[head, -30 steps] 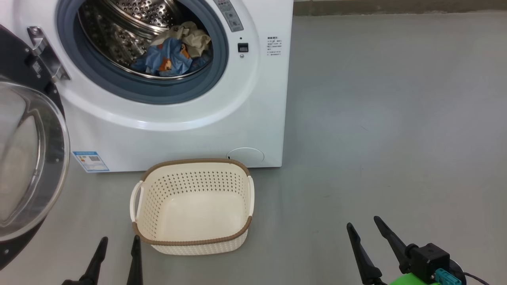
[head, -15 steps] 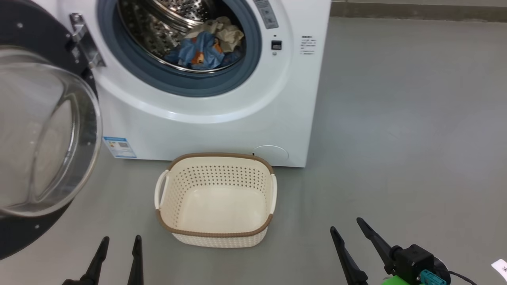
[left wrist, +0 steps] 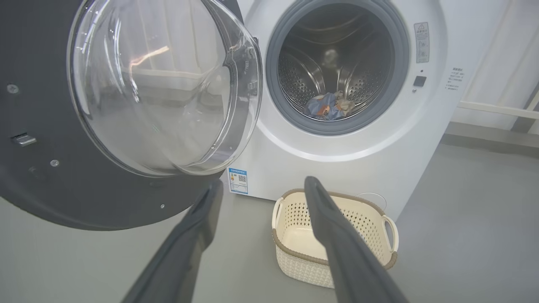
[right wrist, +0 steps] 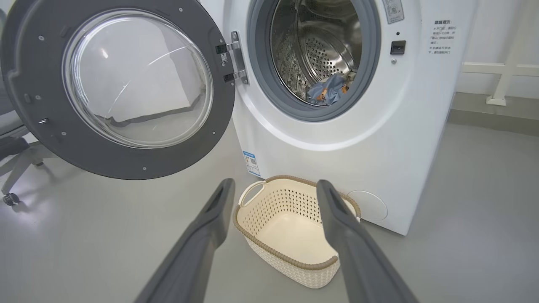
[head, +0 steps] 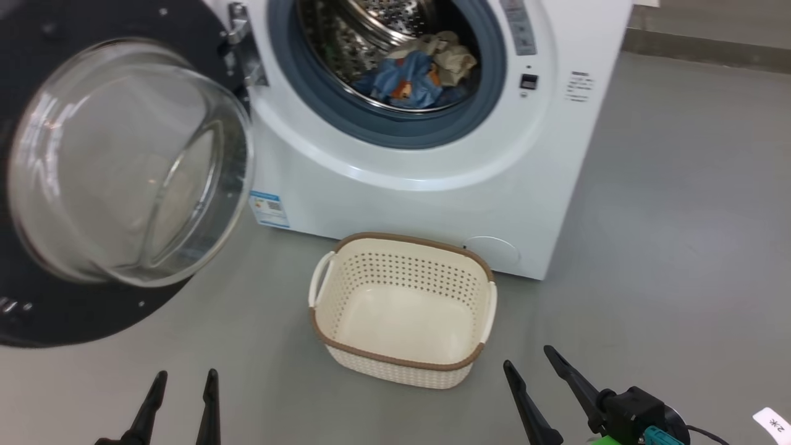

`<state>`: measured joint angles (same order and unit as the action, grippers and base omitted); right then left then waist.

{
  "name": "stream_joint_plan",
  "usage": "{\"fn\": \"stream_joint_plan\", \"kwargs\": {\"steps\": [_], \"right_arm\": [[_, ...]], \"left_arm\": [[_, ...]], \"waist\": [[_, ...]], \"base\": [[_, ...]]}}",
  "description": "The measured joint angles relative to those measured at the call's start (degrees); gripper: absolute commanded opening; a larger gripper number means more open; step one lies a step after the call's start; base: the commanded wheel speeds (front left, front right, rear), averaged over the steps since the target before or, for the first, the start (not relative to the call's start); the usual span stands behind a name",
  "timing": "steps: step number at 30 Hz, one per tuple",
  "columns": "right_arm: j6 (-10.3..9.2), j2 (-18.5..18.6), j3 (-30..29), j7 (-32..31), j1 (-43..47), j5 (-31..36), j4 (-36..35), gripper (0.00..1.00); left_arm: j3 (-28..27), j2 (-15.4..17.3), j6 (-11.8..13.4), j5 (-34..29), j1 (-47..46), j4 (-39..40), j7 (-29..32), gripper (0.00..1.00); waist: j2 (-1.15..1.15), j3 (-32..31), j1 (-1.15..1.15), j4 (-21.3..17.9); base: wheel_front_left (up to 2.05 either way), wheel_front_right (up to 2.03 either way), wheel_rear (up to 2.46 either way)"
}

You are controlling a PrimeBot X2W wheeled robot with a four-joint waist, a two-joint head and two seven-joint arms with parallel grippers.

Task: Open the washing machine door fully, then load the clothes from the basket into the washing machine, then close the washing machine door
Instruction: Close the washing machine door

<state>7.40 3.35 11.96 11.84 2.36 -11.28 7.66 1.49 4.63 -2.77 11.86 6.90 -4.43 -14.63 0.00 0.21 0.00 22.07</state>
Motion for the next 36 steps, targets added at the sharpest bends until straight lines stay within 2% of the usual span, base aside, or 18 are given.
{"fn": "stream_joint_plan", "kwargs": {"steps": [7, 12, 21, 36], "right_arm": [[0.00, -0.04, 1.91, 0.63, -0.41, -1.34, 0.93, 1.00], [0.00, 0.07, 4.38, 0.69, -3.60, -1.91, 2.54, 1.00], [0.00, 0.73, 7.70, 1.22, -6.88, -2.98, 5.11, 1.00], [0.00, 2.32, 10.02, 1.47, -8.63, -4.61, 7.24, 1.00]], "left_arm": [[-1.05, 0.40, 1.05, 0.02, 0.87, 1.27, 0.08, 1.00], [-2.33, 0.41, 2.21, 0.13, 2.86, 3.10, 0.08, 1.00], [-3.52, 0.30, 3.12, 0.63, 4.56, 5.73, 0.05, 1.00], [-4.39, -0.15, 4.02, 0.67, 5.28, 6.94, 0.01, 1.00]], "waist": [[0.00, -0.70, 0.00, 5.20], [0.00, -0.64, 0.00, 7.21], [0.00, 0.46, 0.00, 8.12], [0.00, 0.96, 0.00, 8.52]], "base": [[0.00, 0.00, 0.00], [0.00, 0.00, 0.00], [0.00, 0.00, 0.00], [0.00, 0.00, 0.00]]}}
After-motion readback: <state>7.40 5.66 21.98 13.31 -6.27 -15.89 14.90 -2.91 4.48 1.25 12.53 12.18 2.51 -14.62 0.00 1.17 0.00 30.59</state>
